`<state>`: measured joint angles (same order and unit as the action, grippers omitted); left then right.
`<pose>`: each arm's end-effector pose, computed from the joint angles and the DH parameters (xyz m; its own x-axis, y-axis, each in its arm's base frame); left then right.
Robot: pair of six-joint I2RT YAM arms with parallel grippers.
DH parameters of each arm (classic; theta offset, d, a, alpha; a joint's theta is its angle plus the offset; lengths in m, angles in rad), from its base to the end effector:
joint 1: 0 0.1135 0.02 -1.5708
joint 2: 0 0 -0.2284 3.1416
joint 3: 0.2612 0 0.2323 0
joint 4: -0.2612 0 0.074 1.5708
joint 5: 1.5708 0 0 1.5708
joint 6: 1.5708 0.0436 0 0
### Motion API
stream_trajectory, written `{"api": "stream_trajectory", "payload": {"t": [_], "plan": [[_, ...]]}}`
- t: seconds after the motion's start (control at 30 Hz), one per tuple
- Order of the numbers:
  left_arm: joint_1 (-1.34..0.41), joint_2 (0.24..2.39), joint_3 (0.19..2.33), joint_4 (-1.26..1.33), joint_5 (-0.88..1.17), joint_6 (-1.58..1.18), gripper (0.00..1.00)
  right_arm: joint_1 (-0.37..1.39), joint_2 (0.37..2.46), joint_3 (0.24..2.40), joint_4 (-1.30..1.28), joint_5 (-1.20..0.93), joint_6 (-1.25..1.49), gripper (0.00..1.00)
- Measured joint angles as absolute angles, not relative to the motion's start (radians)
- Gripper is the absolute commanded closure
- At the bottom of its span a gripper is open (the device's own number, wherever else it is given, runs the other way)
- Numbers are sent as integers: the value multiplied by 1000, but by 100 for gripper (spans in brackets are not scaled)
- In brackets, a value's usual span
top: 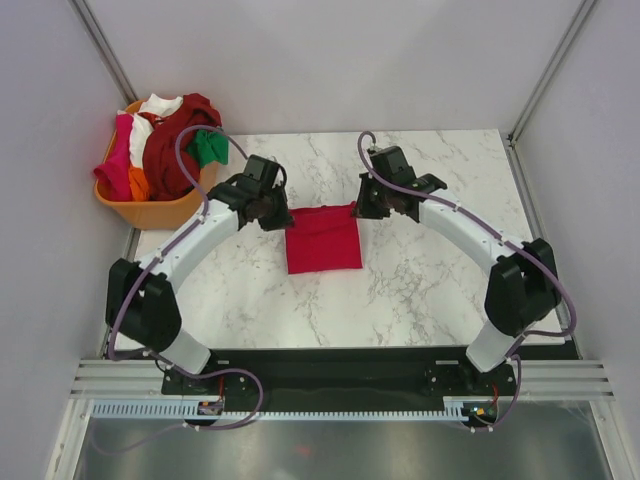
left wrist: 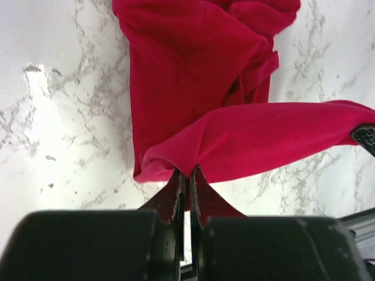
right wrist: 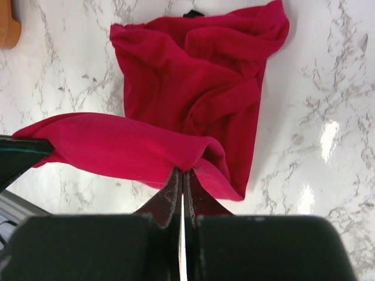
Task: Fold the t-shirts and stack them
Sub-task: Fold the tshirt
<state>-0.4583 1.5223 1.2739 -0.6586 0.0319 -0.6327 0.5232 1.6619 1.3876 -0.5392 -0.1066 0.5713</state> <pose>0.2807 -0.1400 0.2520 -0.8416 -0.2439 -0.4820 -0.0469 0.9219 -0.3846 0.3040 0.1807 0.2526 -0.8324 0.1406 -0.5361 -0.1308 0.8901 0.4365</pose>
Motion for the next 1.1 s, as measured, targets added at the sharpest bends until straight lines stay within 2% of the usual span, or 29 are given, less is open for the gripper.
{"api": "stream_trajectory", "payload": {"t": [0.4,0.43,0.47,0.5,0.53,0.57,0.6,0.63,0.67,0.87,0.9,1.03,1.1], "plan": [[-374,1846,1541,-657,78,-562,98,443,1860,1538,-538,-116,565,100],[-369,1867,1562,-657,82,-560,97,437,1883,1558,-538,-120,562,100],[-364,1887,1583,-657,84,-559,93,430,1908,1579,-537,-122,560,96],[-360,1909,1605,-657,85,-558,66,426,1928,1595,-535,-123,558,81],[-357,1935,1629,-660,86,-548,37,419,1952,1613,-534,-126,558,44],[-353,1965,1663,-661,85,-538,9,411,1977,1631,-536,-129,561,33],[-348,2002,1701,-661,89,-530,0,401,2003,1650,-540,-129,556,26],[-343,2039,1739,-659,91,-529,0,390,2030,1673,-543,-125,556,19],[-338,2075,1774,-661,96,-524,0,379,2053,1694,-547,-119,559,16],[-308,2204,1938,-686,114,-494,0,318,2086,1765,-583,-58,562,15],[-305,2193,1943,-690,112,-492,0,315,2075,1768,-578,-52,559,16],[-301,2115,1923,-702,105,-488,4,331,1992,1729,-525,-116,523,35],[-304,2036,1871,-697,107,-488,7,342,1950,1699,-478,-204,516,37]]}}
